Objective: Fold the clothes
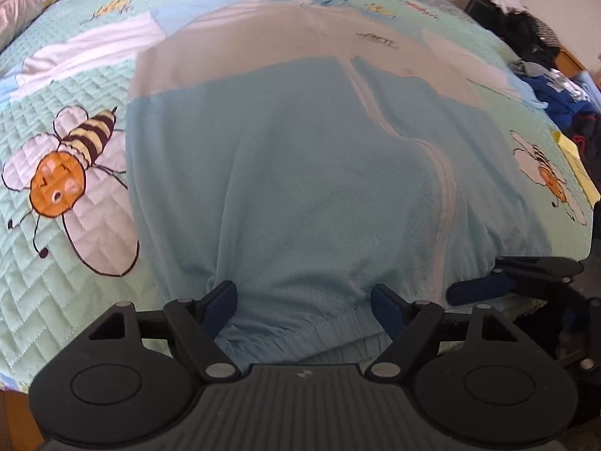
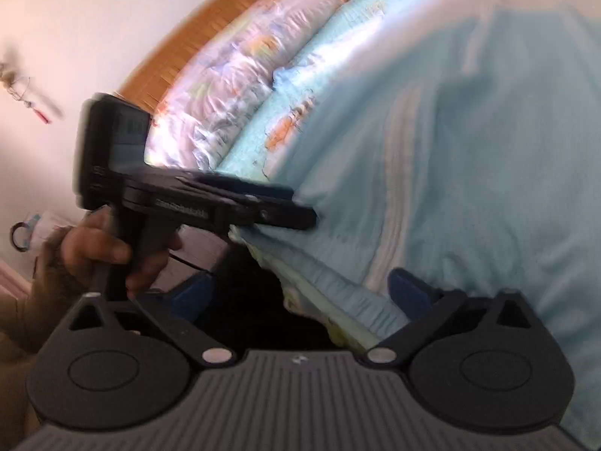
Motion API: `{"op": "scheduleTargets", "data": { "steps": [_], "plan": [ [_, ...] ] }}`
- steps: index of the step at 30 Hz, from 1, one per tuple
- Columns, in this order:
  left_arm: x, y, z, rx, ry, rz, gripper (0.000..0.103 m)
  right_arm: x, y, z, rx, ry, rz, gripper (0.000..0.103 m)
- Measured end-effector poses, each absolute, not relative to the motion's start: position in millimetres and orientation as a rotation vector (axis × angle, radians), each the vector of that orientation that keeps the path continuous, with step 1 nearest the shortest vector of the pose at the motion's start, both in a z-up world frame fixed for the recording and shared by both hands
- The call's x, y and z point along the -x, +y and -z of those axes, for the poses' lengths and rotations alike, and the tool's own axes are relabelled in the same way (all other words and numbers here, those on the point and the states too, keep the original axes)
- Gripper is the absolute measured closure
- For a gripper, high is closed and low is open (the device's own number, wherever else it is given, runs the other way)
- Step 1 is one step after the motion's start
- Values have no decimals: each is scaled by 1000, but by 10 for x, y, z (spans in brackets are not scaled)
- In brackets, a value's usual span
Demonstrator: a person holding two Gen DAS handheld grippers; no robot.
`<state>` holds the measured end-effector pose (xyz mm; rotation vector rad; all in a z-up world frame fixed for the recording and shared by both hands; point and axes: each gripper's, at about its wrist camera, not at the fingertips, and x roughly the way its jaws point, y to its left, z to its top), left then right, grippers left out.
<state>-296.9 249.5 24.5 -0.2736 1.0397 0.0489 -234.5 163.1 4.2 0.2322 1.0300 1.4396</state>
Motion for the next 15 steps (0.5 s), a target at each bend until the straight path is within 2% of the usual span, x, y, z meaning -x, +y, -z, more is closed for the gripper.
{"op": "scheduleTargets", "data": {
  "steps": [3, 6, 9, 10, 12, 13, 15],
  "plan": [
    [3003, 2548, -283, 301, 1037, -53, 22, 2297, 1534, -295, -224, 1026, -1451, 4],
    [2971, 2587, -369, 321, 1011, -72, 22, 2065, 1498, -524, -416, 928, -1471, 3],
    [2880, 2588, -380, 299, 1010, -92, 20, 1832, 1641, -499, -521, 883, -1473, 0],
    [2851, 2591, -339, 287, 1029, -100, 19, 1783, 1716, -409, -529, 912, -1463, 0],
    [2856, 2610, -240, 273, 1072, -130, 21, 1758, 1876, -66, -470, 1105, -1383, 0],
    [2891, 2612, -235, 269, 1068, -123, 20, 1824, 1872, 19, -421, 1089, -1372, 10],
    [2962, 2628, -256, 277, 1049, -99, 19, 2008, 1775, 20, -360, 1032, -1379, 13]
  ]
}}
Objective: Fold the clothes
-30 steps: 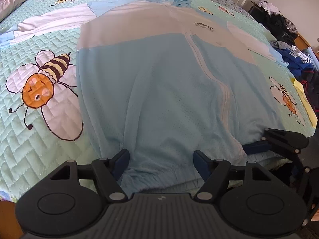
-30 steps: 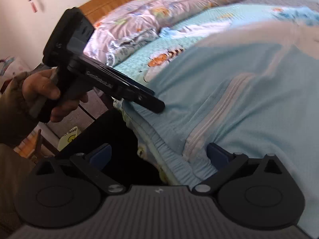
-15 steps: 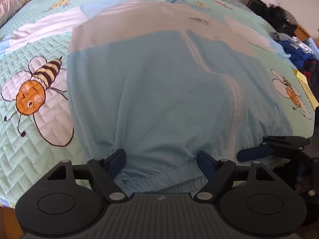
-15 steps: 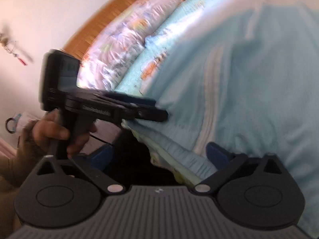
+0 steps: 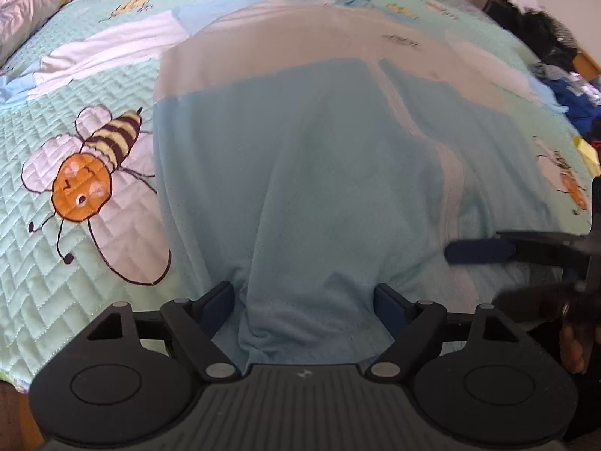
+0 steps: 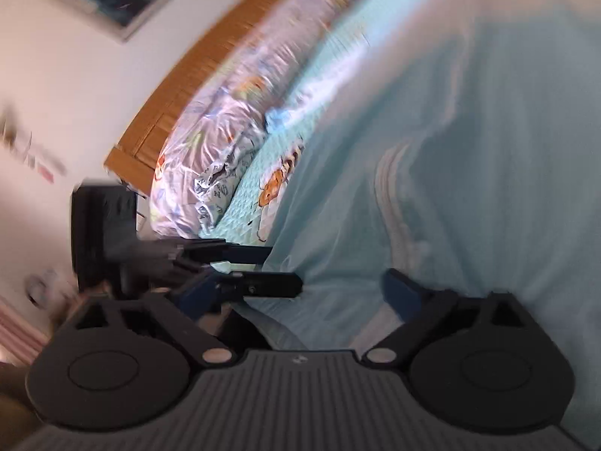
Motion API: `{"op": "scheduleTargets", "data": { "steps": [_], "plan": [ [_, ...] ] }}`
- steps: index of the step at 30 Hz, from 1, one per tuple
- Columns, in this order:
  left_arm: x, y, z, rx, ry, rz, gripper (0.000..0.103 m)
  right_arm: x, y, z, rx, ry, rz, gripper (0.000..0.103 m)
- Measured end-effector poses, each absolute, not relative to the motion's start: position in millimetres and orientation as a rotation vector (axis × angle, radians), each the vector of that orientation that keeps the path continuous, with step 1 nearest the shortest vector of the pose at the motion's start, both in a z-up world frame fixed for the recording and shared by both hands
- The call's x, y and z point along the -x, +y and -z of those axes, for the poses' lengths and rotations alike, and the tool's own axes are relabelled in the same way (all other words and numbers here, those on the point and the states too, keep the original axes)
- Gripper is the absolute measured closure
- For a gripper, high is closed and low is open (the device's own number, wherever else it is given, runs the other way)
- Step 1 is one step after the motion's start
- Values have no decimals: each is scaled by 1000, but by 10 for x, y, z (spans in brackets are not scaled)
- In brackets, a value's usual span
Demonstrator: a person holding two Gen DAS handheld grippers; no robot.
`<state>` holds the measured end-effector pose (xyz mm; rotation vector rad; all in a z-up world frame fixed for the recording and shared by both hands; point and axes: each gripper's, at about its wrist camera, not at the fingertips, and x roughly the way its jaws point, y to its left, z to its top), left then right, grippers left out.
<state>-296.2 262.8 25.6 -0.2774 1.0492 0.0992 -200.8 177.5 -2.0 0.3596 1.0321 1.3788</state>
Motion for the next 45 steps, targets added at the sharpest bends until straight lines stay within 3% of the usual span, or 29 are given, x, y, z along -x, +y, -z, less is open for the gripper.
{"op": "scheduleTargets", "data": {
  "steps": [6, 12, 15, 17, 21, 25, 28, 31, 38, 42, 45],
  "plan": [
    [2962, 2677, -323, 320, 1020, -94, 19, 1988, 1550, -74, -496, 1108, -1444, 8],
    [2714, 2483, -372, 253, 1009, -63, 18, 1521, 1624, -343, -675, 962, -1393, 2],
    [2614, 2366, -231, 189, 1075, -71, 18, 1329, 1929, -81, -597, 1121, -1313, 0],
    [2666, 2327, -224, 154, 1076, -61, 17, 1390, 1995, 91, -496, 1165, -1207, 19],
    [2769, 2365, -205, 158, 1069, -49, 15, 1554, 1750, 50, -491, 1157, -1251, 23],
    [2768, 2384, -266, 185, 1071, -63, 15, 1632, 1568, -120, -564, 1079, -1306, 13],
    [2780, 2359, -379, 190, 1045, -57, 15, 1605, 1614, -96, -550, 1122, -1290, 4],
    [2764, 2371, -514, 197, 1004, -62, 15, 1685, 1639, -32, -434, 1150, -1285, 8],
    [2310, 2433, -761, 303, 896, -35, 15, 1712, 1100, -237, -695, 1018, -1343, 5],
    [1916, 2443, -850, 526, 793, 108, 15, 1651, 775, -182, -776, 986, -1252, 4],
    [1618, 2411, -573, 705, 837, 214, 14, 1641, 601, -97, -821, 985, -1207, 3]
  ]
}}
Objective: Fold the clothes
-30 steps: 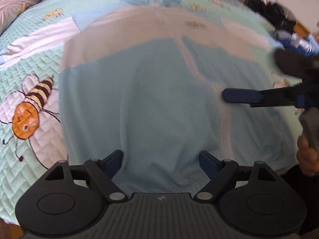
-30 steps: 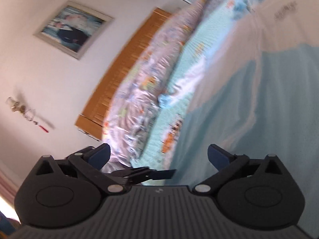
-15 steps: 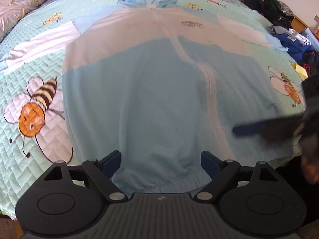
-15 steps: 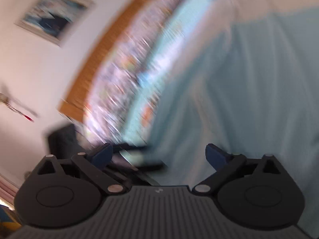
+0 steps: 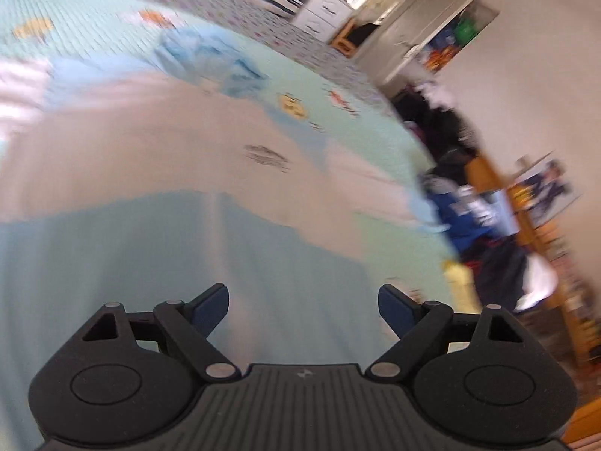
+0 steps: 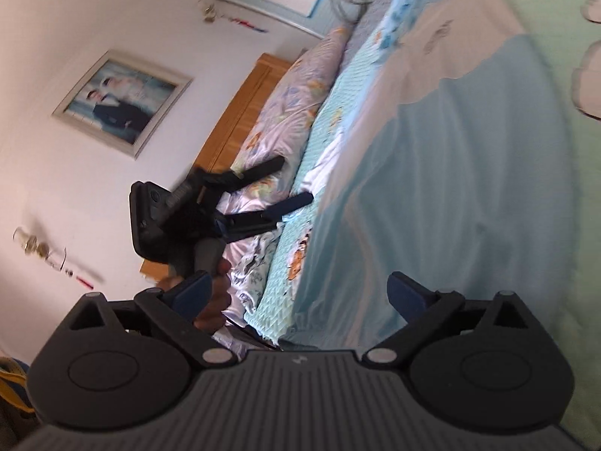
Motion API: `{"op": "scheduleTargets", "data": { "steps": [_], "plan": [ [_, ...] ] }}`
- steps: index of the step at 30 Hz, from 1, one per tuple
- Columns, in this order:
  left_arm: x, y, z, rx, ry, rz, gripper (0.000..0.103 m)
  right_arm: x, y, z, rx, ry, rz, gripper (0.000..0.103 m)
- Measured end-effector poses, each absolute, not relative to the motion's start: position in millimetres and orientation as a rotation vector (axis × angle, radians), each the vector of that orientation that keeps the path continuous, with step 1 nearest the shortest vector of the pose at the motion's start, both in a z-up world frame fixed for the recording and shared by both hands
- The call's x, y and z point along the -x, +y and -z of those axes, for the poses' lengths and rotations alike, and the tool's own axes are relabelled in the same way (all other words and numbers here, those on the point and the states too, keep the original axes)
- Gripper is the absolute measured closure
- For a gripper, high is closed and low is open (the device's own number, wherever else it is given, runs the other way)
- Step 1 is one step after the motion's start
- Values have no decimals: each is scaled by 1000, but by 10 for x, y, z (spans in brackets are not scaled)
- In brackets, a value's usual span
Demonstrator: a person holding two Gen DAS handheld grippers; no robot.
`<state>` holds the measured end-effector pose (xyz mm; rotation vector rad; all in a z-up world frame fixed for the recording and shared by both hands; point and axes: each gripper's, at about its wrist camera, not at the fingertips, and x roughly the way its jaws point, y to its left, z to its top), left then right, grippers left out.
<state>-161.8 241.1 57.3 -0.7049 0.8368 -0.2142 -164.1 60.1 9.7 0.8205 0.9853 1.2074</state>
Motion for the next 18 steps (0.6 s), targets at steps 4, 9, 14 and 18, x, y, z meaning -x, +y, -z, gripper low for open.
{"op": "scheduleTargets", "data": {
  "steps": [4, 9, 14, 18],
  "plan": [
    [1541, 2290, 2, 715, 994, 177, 12, 1682, 599, 7, -826, 1001, -1183, 3],
    [1635, 2254, -50, 696, 996, 188, 12, 1774, 683, -110, -650, 961, -1219, 3],
    [1736, 2296, -211, 701, 971, 162, 12, 2276, 1104, -580, 29, 647, -1225, 3],
    [1989, 2365, -315, 702, 935, 179, 11, 2770, 1547, -637, 524, 342, -1148, 3]
  ]
}}
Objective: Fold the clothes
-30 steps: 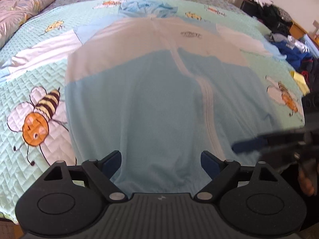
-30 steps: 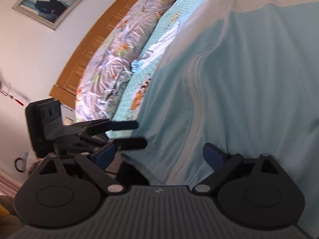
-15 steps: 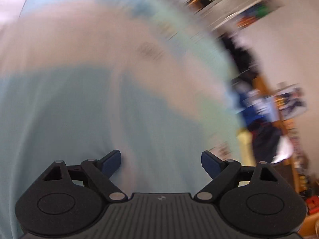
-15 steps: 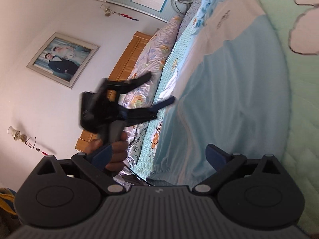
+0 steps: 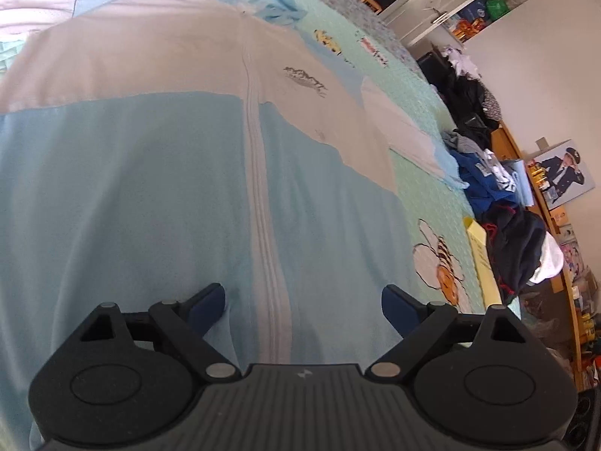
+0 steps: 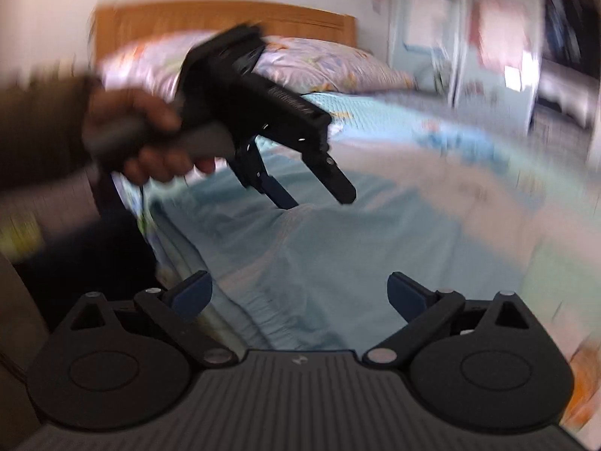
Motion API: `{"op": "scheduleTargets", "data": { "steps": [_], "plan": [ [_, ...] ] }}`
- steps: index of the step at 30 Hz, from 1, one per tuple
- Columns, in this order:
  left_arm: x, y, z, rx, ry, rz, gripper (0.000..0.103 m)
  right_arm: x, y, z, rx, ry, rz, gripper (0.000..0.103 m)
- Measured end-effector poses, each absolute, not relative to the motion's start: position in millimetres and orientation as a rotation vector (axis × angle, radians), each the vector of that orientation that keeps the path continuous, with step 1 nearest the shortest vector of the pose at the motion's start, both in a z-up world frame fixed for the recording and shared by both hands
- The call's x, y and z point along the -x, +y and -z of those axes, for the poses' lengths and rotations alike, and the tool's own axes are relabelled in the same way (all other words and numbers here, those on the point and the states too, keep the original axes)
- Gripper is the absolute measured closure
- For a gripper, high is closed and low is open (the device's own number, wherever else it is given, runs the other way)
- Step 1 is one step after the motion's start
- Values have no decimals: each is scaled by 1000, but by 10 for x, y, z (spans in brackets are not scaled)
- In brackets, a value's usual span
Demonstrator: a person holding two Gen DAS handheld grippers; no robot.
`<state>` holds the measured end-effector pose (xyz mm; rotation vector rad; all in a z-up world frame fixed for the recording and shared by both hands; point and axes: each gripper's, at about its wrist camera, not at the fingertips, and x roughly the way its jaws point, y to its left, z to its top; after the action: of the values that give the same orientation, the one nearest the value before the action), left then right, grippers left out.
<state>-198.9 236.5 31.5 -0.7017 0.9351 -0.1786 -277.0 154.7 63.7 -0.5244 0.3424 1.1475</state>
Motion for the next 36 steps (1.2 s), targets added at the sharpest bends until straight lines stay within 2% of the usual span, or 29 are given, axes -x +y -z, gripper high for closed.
{"op": "scheduleTargets", "data": {
  "steps": [6, 8, 9, 10, 27, 29, 30, 31, 36],
  "plan": [
    [2341, 2559, -182, 778, 936, 128, 11, 3033, 2051, -318, 940, 122, -1100, 6],
    [2412, 2606, -169, 800, 923, 124, 11, 3068, 2128, -262, 1007, 100, -1144, 17],
    [2438, 2623, -177, 807, 914, 126, 11, 3080, 2161, -238, 1035, 95, -1165, 28],
    [2458, 2639, -188, 813, 906, 127, 11, 3090, 2187, -219, 1060, 93, -1181, 34],
    [2665, 2742, -243, 832, 896, 132, 10, 3373, 2261, -133, 1392, -99, -1168, 35],
    [2682, 2749, -262, 829, 895, 129, 10, 3366, 2259, -110, 1398, -95, -1178, 45],
    [2692, 2756, -270, 829, 893, 128, 9, 3353, 2243, -104, 1391, -74, -1192, 55],
    [2703, 2765, -276, 829, 891, 127, 9, 3346, 2241, -101, 1388, -62, -1201, 61],
    [2739, 2797, -269, 838, 891, 116, 9, 3355, 2215, -55, 1400, -52, -1225, 76]
  ]
}}
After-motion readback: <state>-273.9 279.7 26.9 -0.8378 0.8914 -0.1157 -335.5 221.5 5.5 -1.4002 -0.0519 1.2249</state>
